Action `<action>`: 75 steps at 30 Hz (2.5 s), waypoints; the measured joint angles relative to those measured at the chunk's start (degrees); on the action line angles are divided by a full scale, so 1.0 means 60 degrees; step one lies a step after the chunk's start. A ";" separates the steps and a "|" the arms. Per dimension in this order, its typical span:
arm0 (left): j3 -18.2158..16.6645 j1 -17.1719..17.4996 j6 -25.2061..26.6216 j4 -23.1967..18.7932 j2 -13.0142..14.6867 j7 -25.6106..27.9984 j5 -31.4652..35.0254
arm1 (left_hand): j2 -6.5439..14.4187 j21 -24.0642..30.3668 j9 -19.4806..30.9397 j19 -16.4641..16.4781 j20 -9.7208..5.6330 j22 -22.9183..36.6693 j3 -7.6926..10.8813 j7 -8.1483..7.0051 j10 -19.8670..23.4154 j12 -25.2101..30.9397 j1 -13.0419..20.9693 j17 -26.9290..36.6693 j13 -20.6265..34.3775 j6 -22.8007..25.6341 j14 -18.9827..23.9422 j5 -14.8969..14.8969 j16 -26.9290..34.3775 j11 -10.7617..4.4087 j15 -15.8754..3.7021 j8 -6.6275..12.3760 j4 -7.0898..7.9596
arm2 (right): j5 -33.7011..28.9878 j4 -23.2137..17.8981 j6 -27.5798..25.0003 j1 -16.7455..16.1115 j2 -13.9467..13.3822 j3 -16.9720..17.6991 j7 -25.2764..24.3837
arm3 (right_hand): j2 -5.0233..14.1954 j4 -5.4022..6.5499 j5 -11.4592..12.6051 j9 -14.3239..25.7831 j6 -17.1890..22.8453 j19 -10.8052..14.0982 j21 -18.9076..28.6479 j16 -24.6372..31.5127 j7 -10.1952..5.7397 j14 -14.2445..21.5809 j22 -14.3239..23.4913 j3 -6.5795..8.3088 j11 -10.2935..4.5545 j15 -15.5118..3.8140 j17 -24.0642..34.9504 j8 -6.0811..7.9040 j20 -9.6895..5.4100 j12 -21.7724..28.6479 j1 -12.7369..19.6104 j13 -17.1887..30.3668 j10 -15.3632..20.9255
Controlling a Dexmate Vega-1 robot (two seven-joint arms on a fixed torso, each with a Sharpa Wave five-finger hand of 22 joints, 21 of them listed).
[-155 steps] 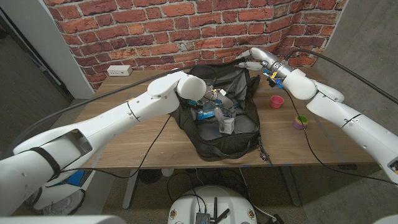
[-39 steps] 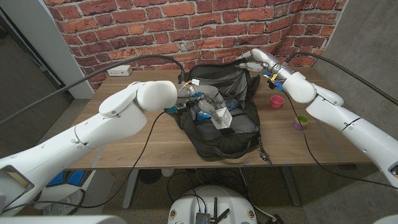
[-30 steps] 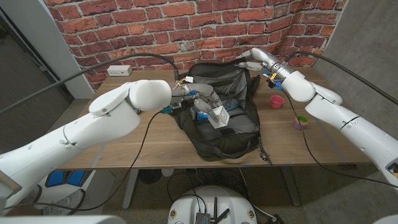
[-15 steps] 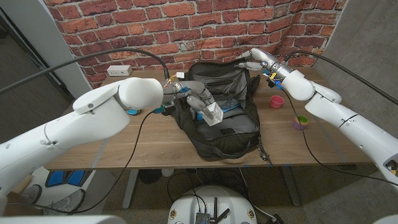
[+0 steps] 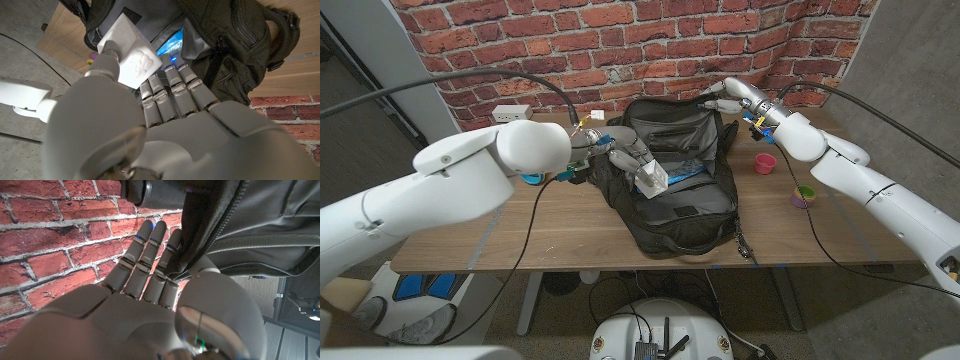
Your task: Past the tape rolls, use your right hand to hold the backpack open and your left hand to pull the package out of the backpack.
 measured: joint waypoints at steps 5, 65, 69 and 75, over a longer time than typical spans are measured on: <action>-0.0261 0.0129 0.0213 -0.0095 0.0255 0.0365 -0.0643 | 0.0000 0.0000 0.0000 0.0000 0.0000 0.0000 0.0000 -0.0001 0.0000 -0.0008 0.0000 0.0000 0.0000 -0.0003 0.0000 0.0000 0.0000 0.0001 0.0000 -0.0023 0.0000 | 0.0022 -0.0122 -0.0048 -0.0079 -0.0046 0.0055 -0.0022 | 0.0000 0.0026 -0.0001 -0.0003 -0.0001 0.0001 0.0000 0.0000 -0.0001 0.0000 0.0000 0.0026 0.0000 0.0000 0.0000 -0.0034 0.0000 -0.0056 0.0000 -0.0001 0.0000; -0.1548 0.0283 -0.1952 0.2177 0.2466 0.0125 -0.2346 | 0.0029 0.0000 0.0000 0.0001 0.0001 -0.0001 0.0028 -0.0048 0.0012 -0.0014 -0.0142 0.0001 -0.0001 0.0050 0.0001 -0.0001 0.0000 0.0015 0.0000 -0.0173 -0.0026 | -0.0271 -0.3534 -0.4390 -0.1093 -0.0131 0.0160 -0.0314 | -0.0004 0.0017 0.0047 0.0003 0.0000 -0.0119 0.0221 0.0000 0.0000 0.0000 -0.0047 0.0023 0.0069 0.0000 0.0089 -0.0054 0.0086 -0.0074 -0.0001 0.0043 -0.0069; -0.1540 0.0278 -0.2035 0.2295 0.2505 0.0013 -0.2260 | 0.0040 0.0000 0.0000 0.0001 0.0001 -0.0001 0.0057 -0.0048 0.0012 -0.0015 -0.0131 0.0001 -0.0002 0.0049 0.0001 -0.0001 0.0000 0.0015 0.0000 -0.0175 0.0001 | -0.0376 -0.3748 -0.4692 -0.1157 -0.0125 0.0123 -0.0392 | -0.0004 0.0022 0.0047 0.0001 0.0000 -0.0119 0.0221 0.0000 -0.0001 0.0000 -0.0047 0.0030 0.0070 0.0000 0.0133 -0.0074 0.0086 -0.0074 -0.0001 0.0042 -0.0070; -0.1549 0.0324 -0.2140 0.2484 0.2608 -0.0116 -0.2157 | 0.0040 0.0000 0.0000 0.0001 0.0001 -0.0001 0.0056 -0.0048 0.0012 -0.0016 -0.0132 0.0001 0.0006 0.0048 0.0001 -0.0001 0.0000 0.0016 0.0000 -0.0207 0.0001 | -0.0482 -0.4057 -0.5227 -0.1293 -0.0125 0.0113 -0.0534 | -0.0005 0.0022 0.0046 -0.0003 -0.0001 -0.0123 0.0294 0.0000 -0.0002 0.0000 -0.0046 0.0032 0.0071 0.0000 0.0134 -0.0072 0.0083 -0.0075 -0.0002 0.0091 -0.0071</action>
